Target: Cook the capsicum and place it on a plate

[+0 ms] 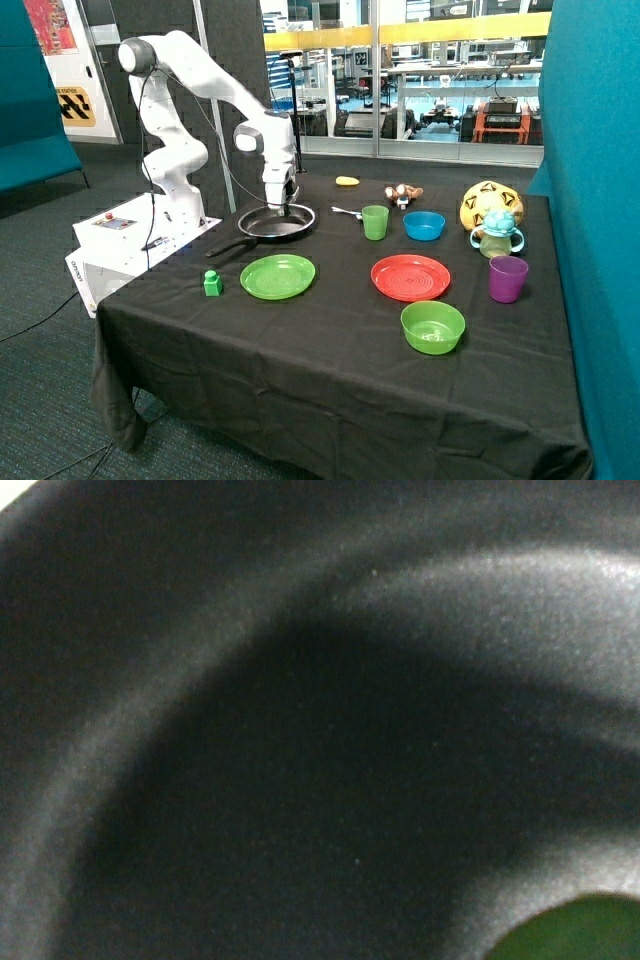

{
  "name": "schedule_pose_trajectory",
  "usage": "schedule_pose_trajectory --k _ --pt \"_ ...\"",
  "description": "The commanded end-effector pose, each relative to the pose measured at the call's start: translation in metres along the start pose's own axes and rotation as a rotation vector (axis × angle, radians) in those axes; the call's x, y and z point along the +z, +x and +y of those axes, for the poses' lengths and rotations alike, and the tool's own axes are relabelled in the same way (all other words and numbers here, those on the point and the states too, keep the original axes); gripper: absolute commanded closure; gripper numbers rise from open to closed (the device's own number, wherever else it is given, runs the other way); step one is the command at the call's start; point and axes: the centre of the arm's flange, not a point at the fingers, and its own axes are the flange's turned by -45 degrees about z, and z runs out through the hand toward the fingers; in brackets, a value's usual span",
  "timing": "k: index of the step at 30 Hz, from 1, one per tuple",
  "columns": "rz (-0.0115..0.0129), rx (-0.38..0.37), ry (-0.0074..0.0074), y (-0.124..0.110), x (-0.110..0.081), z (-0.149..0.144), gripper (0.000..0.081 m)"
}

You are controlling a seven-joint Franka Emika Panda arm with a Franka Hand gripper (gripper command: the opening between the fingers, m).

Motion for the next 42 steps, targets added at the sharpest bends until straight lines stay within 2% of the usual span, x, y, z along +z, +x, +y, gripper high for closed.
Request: schedule_pose_trajectory --k 1,10,22,27,29,30,42 --pt "0.0010 0.006 -0.0004 -0.007 0.014 -0.002 0.0808" --pt "0.0010 0.014 -0.0004 -0.012 0.025 0.000 0.0808" --pt "0.0010 0.020 -0.0004 -0.011 0.029 0.004 0.0808" --pt "0.0010 0.012 -0.0004 -0.011 0.030 0.004 0.0603" --pt "0.0010 0.001 -0.0004 -0.011 0.030 0.003 0.0465" --pt "0.0010 0.000 -0.0004 -0.011 0.031 0.003 0.0430" --pt "0.0010 -0.014 -0.0004 -0.010 0.036 0.001 0.0156"
